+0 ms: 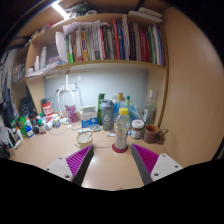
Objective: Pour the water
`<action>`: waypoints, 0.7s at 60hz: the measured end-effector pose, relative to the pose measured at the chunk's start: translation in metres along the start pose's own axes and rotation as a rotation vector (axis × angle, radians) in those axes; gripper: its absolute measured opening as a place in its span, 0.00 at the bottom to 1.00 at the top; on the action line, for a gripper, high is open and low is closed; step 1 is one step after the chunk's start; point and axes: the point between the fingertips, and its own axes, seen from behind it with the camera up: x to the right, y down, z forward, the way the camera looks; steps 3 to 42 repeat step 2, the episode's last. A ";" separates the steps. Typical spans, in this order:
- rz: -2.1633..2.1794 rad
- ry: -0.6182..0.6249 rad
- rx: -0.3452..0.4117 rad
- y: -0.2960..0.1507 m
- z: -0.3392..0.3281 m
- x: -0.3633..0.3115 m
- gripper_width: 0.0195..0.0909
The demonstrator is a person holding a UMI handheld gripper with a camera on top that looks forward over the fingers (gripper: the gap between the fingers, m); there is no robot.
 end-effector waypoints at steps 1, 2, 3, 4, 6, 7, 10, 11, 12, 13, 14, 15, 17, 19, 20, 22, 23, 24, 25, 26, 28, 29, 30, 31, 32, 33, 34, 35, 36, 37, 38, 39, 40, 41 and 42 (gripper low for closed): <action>0.001 0.001 0.000 -0.002 -0.009 -0.003 0.91; 0.002 0.003 0.000 -0.004 -0.017 -0.005 0.91; 0.002 0.003 0.000 -0.004 -0.017 -0.005 0.91; 0.002 0.003 0.000 -0.004 -0.017 -0.005 0.91; 0.002 0.003 0.000 -0.004 -0.017 -0.005 0.91; 0.002 0.003 0.000 -0.004 -0.017 -0.005 0.91; 0.002 0.003 0.000 -0.004 -0.017 -0.005 0.91; 0.002 0.003 0.000 -0.004 -0.017 -0.005 0.91; 0.002 0.003 0.000 -0.004 -0.017 -0.005 0.91; 0.002 0.003 0.000 -0.004 -0.017 -0.005 0.91; 0.002 0.003 0.000 -0.004 -0.017 -0.005 0.91; 0.002 0.003 0.000 -0.004 -0.017 -0.005 0.91; 0.002 0.003 0.000 -0.004 -0.017 -0.005 0.91; 0.002 0.003 0.000 -0.004 -0.017 -0.005 0.91; 0.002 0.003 0.000 -0.004 -0.017 -0.005 0.91; 0.002 0.003 0.000 -0.004 -0.017 -0.005 0.91; 0.002 0.003 0.000 -0.004 -0.017 -0.005 0.91; 0.002 0.003 0.000 -0.004 -0.017 -0.005 0.91; 0.002 0.003 0.000 -0.004 -0.017 -0.005 0.91; 0.002 0.003 0.000 -0.004 -0.017 -0.005 0.91; 0.002 0.003 0.000 -0.004 -0.017 -0.005 0.91; 0.002 0.003 0.000 -0.004 -0.017 -0.005 0.91; 0.002 0.003 0.000 -0.004 -0.017 -0.005 0.91; 0.002 0.003 0.000 -0.004 -0.017 -0.005 0.91; 0.002 0.003 0.000 -0.004 -0.017 -0.005 0.91; 0.002 0.003 0.000 -0.004 -0.017 -0.005 0.91; 0.002 0.003 0.000 -0.004 -0.017 -0.005 0.91; 0.002 0.003 0.000 -0.004 -0.017 -0.005 0.91; 0.002 0.003 0.000 -0.004 -0.017 -0.005 0.91; 0.002 0.003 0.000 -0.004 -0.017 -0.005 0.91; 0.002 0.003 0.000 -0.004 -0.017 -0.005 0.91; 0.002 0.003 0.000 -0.004 -0.017 -0.005 0.91; 0.002 0.003 0.000 -0.004 -0.017 -0.005 0.91; 0.002 0.003 0.000 -0.004 -0.017 -0.005 0.91; 0.002 0.003 0.000 -0.004 -0.017 -0.005 0.91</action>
